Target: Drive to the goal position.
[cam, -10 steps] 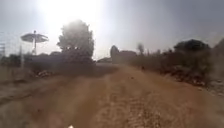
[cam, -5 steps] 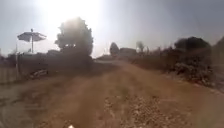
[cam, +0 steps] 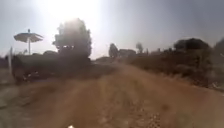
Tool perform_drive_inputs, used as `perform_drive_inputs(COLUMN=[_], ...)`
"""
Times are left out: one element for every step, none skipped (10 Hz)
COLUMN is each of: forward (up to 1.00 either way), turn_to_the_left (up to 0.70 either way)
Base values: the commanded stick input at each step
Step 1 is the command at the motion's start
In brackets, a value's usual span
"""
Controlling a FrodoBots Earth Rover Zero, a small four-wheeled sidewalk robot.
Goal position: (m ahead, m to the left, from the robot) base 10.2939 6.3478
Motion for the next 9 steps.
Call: perform_drive_inputs(forward=[0.7, 0.7, 0.7, 0.7, 0.7, 0.7, 0.7, 0.7, 0.7], turn_to_the_left=[0.0, 0.0, 0.0, 0.0, 0.0, 0.0, 0.0, 0.0, 0.0])
